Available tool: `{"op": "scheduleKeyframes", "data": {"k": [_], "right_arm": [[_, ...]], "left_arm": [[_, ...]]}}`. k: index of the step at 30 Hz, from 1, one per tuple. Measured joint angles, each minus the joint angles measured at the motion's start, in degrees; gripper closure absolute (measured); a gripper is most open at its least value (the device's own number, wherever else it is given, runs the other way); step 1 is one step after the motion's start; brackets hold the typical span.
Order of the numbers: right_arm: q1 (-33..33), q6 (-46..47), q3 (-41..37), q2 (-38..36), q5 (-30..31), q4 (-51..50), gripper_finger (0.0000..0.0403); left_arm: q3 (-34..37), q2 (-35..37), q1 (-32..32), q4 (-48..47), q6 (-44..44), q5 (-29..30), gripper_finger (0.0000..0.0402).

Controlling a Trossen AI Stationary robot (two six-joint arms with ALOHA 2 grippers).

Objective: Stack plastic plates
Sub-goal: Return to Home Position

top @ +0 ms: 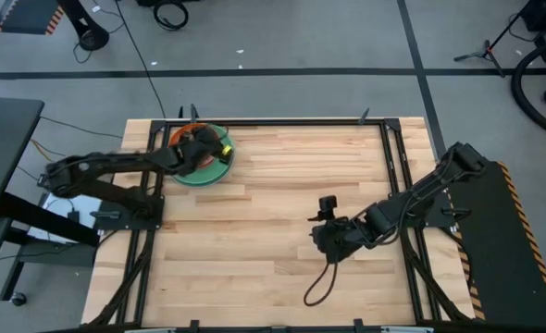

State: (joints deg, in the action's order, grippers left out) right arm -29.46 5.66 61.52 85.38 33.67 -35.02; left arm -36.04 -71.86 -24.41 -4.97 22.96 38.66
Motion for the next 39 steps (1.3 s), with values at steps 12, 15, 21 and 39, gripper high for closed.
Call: {"op": "scheduleKeyframes", "data": {"k": [12, 15, 21, 39], "right_arm": [[12.0, -13.1, -9.6, -6.1, -11.5, 31.3, 0.0203], [13.4, -14.2, -15.2, -5.7, -12.6, 45.0, 0.0204], [16.0, -13.2, -20.3, -2.9, -12.9, 60.1, 0.0204], [42.6, -14.7, -9.0, -2.0, -33.8, 60.3, 0.0204]], "left_arm": [[8.0, 27.0, 3.9, 8.7, -5.7, -7.3, 0.025], [12.5, 30.6, 5.1, 10.6, -5.2, -11.5, 0.0253], [16.6, 34.0, 5.7, 11.9, -5.7, -21.8, 0.0253], [17.1, 37.3, 1.8, 19.5, -18.5, -38.7, 0.0254]]}}
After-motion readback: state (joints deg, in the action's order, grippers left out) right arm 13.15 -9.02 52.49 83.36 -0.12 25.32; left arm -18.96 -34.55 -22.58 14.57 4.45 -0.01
